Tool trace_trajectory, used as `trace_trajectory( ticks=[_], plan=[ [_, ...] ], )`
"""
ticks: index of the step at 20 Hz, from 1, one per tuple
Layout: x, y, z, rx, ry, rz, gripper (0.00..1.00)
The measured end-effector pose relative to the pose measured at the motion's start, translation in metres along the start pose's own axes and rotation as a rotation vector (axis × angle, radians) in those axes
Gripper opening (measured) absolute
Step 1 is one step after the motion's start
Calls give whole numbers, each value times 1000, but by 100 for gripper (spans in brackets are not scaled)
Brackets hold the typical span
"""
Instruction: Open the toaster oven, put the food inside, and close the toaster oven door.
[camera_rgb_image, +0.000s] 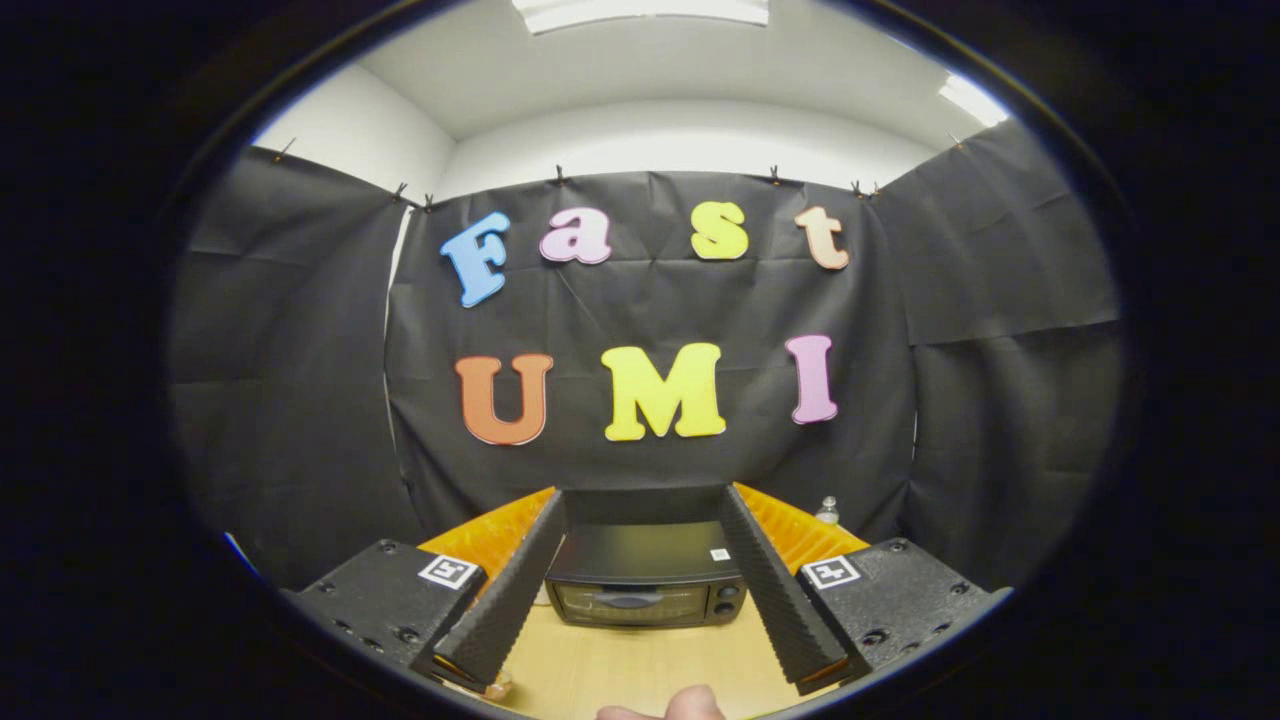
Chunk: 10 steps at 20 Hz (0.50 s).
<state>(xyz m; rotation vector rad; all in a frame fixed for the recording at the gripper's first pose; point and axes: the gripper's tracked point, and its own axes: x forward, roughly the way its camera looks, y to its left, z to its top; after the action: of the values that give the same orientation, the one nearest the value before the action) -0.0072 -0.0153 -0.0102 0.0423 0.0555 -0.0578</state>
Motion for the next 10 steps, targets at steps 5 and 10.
trace_trajectory(
  ticks=[5,10],
  plan=[
    [1,-5,-4,2,28,-21,100],
    [8,-4,-20,32,75,-20,100]
  ],
)
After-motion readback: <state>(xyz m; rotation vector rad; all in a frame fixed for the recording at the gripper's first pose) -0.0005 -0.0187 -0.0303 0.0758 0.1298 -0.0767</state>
